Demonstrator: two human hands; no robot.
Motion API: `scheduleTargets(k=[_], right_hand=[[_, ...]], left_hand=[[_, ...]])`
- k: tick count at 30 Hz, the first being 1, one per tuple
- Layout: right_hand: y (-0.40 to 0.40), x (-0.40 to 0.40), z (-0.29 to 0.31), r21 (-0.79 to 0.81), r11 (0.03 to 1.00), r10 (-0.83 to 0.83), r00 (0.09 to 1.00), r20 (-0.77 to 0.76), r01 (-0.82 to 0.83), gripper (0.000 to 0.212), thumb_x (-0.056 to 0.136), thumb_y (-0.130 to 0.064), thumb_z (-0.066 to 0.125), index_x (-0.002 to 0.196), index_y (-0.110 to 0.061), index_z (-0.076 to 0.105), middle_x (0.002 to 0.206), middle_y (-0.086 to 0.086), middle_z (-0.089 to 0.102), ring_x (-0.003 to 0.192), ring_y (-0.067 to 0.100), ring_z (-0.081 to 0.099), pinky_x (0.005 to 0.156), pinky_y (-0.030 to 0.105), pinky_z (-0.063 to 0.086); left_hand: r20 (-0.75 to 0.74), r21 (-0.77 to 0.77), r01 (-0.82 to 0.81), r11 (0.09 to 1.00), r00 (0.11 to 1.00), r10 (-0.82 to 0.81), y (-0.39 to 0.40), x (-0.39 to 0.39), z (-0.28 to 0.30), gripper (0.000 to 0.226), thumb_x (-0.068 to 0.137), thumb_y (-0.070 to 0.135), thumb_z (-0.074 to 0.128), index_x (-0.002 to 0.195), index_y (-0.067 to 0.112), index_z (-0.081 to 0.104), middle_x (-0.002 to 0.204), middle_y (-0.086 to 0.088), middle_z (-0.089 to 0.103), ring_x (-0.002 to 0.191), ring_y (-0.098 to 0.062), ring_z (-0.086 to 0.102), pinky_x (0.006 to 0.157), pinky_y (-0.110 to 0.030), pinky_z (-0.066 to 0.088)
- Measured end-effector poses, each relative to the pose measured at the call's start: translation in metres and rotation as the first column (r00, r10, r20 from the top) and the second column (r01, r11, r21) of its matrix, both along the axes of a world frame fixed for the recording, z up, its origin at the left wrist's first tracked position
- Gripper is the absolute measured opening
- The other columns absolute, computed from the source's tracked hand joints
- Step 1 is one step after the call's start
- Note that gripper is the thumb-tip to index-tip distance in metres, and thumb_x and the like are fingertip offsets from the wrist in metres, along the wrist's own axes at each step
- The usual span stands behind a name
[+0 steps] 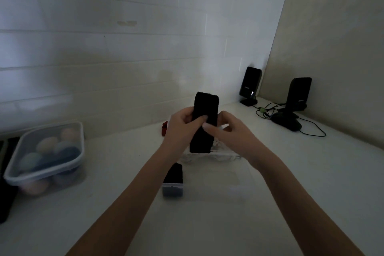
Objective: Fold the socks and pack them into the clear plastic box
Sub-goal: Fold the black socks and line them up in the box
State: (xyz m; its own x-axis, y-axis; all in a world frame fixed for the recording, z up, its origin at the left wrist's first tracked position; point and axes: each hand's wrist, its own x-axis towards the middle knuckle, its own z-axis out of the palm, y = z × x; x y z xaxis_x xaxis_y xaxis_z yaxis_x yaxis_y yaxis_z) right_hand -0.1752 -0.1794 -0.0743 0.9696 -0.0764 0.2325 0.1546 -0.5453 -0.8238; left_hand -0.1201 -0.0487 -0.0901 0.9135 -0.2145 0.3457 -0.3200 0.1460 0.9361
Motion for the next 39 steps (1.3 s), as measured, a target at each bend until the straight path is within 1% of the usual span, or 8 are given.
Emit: scheduleTargets(k=[4,11,18,22,26,31,34,39], right_hand=[[-0.002,0.011,0.003,0.188,0.982,-0.008,1.000,0.013,0.005,0.028,0.080,-0.032,0.070,0.099,-0.017,0.055,0.100,-0.001,0.064,0.071,0.009,0.059,0.060,0.020,0.043],[0.005,0.022,0.009,0.381,0.923,-0.002,0.988,0.155,-0.058,0.011,0.083,-0.010,0.067,0.084,-0.004,0.059,0.074,0.011,0.056,0.064,0.012,0.056,0.050,0.017,0.045],[0.012,0.021,0.010,0.135,0.984,0.106,0.992,0.071,-0.114,0.016,0.080,-0.017,0.071,0.085,-0.030,0.063,0.085,-0.002,0.069,0.049,-0.003,0.053,0.050,0.013,0.042],[0.013,0.014,0.007,0.211,0.974,0.047,0.982,0.185,-0.086,0.021,0.078,-0.007,0.072,0.073,-0.027,0.065,0.053,-0.017,0.065,0.048,-0.006,0.054,0.051,0.008,0.041],[0.014,0.006,0.002,-0.019,0.998,0.055,0.941,0.335,-0.052,0.015,0.072,-0.003,0.077,0.080,-0.014,0.069,0.071,-0.008,0.068,0.063,-0.005,0.058,0.063,0.007,0.042],[0.013,-0.004,-0.013,-0.195,0.977,0.166,0.884,0.437,-0.087,0.029,0.066,-0.005,0.071,0.094,-0.013,0.072,0.094,-0.005,0.069,0.092,0.005,0.062,0.081,0.013,0.047],[0.013,-0.006,-0.020,-0.329,0.941,0.219,0.886,0.408,-0.080,0.035,0.063,-0.002,0.069,0.096,-0.014,0.072,0.102,-0.005,0.069,0.098,0.002,0.059,0.081,0.004,0.042],[0.020,-0.010,-0.019,-0.376,0.923,0.224,0.915,0.336,-0.088,0.022,0.074,-0.015,0.075,0.095,-0.021,0.072,0.090,-0.017,0.065,0.091,0.001,0.056,0.077,0.005,0.039]], left_hand=[[-0.027,0.031,0.136,0.990,0.990,-0.135,0.010,0.000,0.001,0.018,0.087,0.006,0.059,0.102,0.007,0.068,0.074,0.005,0.073,0.070,-0.008,0.069,0.065,-0.020,0.057],[-0.028,0.198,0.295,0.935,0.955,-0.295,0.030,0.002,-0.009,0.018,0.085,0.010,0.062,0.099,0.021,0.067,0.088,0.008,0.073,0.086,-0.007,0.069,0.075,-0.017,0.053],[0.044,0.182,0.243,0.953,0.966,-0.254,0.034,0.008,-0.016,0.023,0.085,0.001,0.060,0.094,0.021,0.065,0.083,0.009,0.072,0.079,-0.003,0.067,0.075,-0.016,0.051],[0.261,0.252,-0.124,0.960,0.964,0.056,0.034,0.007,-0.019,0.027,0.073,0.018,0.076,0.075,0.028,0.051,0.073,0.009,0.057,0.066,0.003,0.053,0.065,-0.013,0.043],[0.519,0.229,-0.437,0.870,0.810,0.271,0.037,0.005,-0.022,0.050,0.070,0.015,0.077,0.060,0.025,0.030,0.054,0.007,0.035,0.050,-0.010,0.034,0.049,-0.016,0.030],[0.042,0.097,-0.091,0.991,0.995,0.088,0.034,-0.002,-0.014,0.022,0.082,-0.003,0.053,0.081,0.017,0.045,0.069,-0.001,0.066,0.055,-0.016,0.063,0.050,-0.028,0.053],[-0.315,-0.197,0.072,0.978,0.940,-0.133,0.034,0.003,-0.007,0.021,0.083,0.010,0.050,0.104,0.008,0.048,0.070,-0.002,0.063,0.058,-0.016,0.061,0.046,-0.022,0.052],[-0.213,-0.043,0.017,0.999,0.977,-0.026,0.036,0.008,-0.019,0.045,0.082,0.001,0.064,0.124,0.005,0.049,0.104,-0.019,0.068,0.084,-0.026,0.067,0.069,-0.030,0.057]])
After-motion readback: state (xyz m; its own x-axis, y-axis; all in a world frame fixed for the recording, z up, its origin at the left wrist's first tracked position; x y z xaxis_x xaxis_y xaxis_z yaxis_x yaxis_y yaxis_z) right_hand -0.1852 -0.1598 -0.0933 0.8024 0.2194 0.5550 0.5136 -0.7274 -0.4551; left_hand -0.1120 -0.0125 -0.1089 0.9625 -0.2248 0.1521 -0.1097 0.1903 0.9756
